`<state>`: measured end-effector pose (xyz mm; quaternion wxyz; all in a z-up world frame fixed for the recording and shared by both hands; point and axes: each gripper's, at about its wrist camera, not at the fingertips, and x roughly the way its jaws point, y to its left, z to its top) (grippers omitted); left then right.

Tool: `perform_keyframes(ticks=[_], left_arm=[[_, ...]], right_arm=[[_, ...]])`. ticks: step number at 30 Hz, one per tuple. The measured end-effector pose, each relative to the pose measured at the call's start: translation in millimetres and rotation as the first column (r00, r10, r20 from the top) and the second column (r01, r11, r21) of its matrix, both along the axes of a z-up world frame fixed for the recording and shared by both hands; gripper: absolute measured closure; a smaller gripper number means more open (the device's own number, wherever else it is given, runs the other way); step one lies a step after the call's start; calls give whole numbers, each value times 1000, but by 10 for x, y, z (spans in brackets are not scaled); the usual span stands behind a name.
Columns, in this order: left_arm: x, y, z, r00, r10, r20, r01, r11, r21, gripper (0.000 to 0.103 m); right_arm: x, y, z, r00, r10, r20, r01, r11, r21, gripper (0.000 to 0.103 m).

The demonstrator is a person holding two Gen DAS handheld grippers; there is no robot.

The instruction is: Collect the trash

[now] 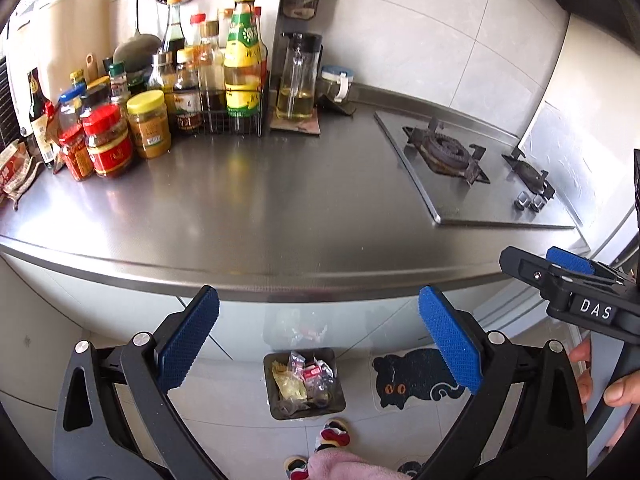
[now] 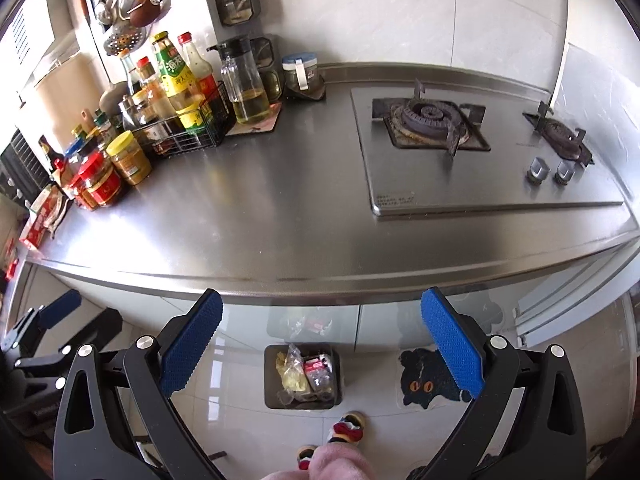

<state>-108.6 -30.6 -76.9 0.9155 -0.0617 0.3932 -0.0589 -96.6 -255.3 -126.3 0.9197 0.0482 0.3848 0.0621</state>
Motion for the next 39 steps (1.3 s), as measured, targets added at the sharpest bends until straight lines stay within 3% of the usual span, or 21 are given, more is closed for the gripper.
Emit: perform_keyframes(ticks=[11, 19, 39], left_arm=[[-33, -43, 714, 992, 46, 116, -47, 999, 8, 8], [-107, -71, 1068, 975, 59, 214, -69, 997, 40, 8], [-31, -53, 1118, 972, 71, 224, -86, 995, 58, 8]], right_arm=[[-199, -91, 747, 989, -14, 145, 18, 999, -29, 3], [-285, -126, 1034, 972, -25, 232, 29, 999, -17, 3], [-260, -75, 1156, 964, -24, 266, 26, 1000, -8, 3]])
